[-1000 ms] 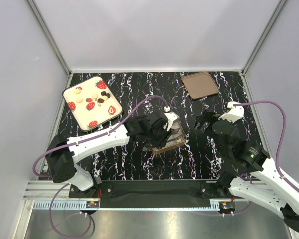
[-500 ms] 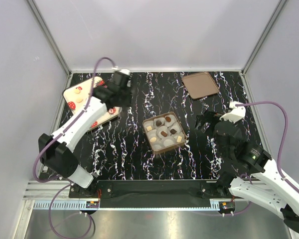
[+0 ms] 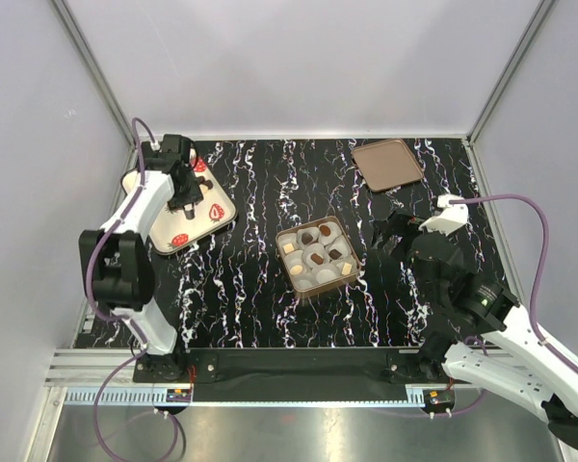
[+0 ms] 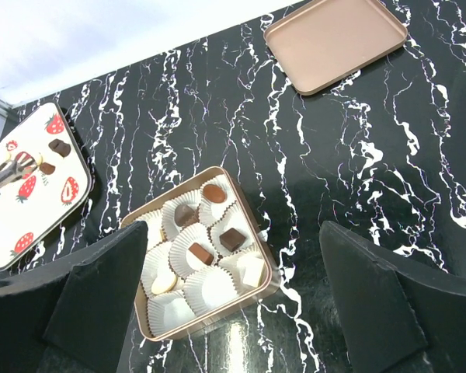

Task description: Pack the chocolate

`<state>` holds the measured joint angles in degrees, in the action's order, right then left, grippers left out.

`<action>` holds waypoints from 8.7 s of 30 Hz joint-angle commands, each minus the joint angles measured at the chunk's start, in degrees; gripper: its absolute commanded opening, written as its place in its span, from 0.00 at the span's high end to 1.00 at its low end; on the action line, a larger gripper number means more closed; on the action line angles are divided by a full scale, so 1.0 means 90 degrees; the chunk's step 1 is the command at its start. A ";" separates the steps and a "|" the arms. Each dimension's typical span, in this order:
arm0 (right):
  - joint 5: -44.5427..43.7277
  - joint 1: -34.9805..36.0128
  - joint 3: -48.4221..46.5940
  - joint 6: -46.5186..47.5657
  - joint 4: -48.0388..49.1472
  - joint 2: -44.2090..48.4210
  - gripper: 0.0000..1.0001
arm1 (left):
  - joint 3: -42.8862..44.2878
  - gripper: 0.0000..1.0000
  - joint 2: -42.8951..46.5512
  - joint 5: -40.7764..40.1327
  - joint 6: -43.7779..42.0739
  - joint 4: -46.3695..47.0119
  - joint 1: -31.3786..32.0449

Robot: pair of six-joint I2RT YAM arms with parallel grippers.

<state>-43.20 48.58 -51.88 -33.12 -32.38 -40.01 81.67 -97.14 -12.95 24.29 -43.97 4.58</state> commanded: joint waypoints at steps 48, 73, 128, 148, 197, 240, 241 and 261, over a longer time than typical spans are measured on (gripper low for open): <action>-0.0210 -0.0046 -0.0242 0.0028 -0.0025 0.0109 0.00 | 0.0391 0.73 0.1056 0.1047 -0.0609 -0.0106 0.0788; -0.0659 -0.0046 -0.0398 -0.0167 -0.0787 0.0295 0.00 | -0.1730 0.73 0.2337 0.1390 -0.0766 0.0989 0.5907; -0.0551 -0.0046 -0.0427 -0.0128 -0.0543 0.0110 0.00 | -0.1731 0.61 0.2210 0.1400 -0.0815 0.0344 0.6093; -0.0444 -0.0046 -0.0359 -0.0167 -0.0387 0.0139 0.00 | 0.0368 0.51 0.1742 -0.0514 -0.0600 -0.1110 0.4592; -0.0259 -0.0056 0.0139 0.0292 0.0531 -0.0027 0.00 | 0.1531 0.68 -0.1180 0.0560 -0.1215 -0.0563 -0.0382; -0.0112 -0.0046 -0.0173 -0.0314 -0.0220 0.0002 0.00 | -0.0813 0.71 0.2659 0.1917 -0.1117 -0.1033 0.5360; -0.0112 -0.0046 -0.0173 -0.0323 -0.0220 0.0012 0.00 | -0.0803 0.71 0.2601 0.1908 -0.1117 -0.1101 0.5370; -0.0044 -0.0046 -0.0134 -0.0421 -0.0279 0.0139 0.00 | -0.0910 0.70 0.2434 0.1957 -0.1166 -0.1541 0.5663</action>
<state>-43.38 48.58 -51.46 -35.92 -35.42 -39.22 73.76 -75.66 4.54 14.76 -58.52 55.24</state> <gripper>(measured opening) 0.994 0.317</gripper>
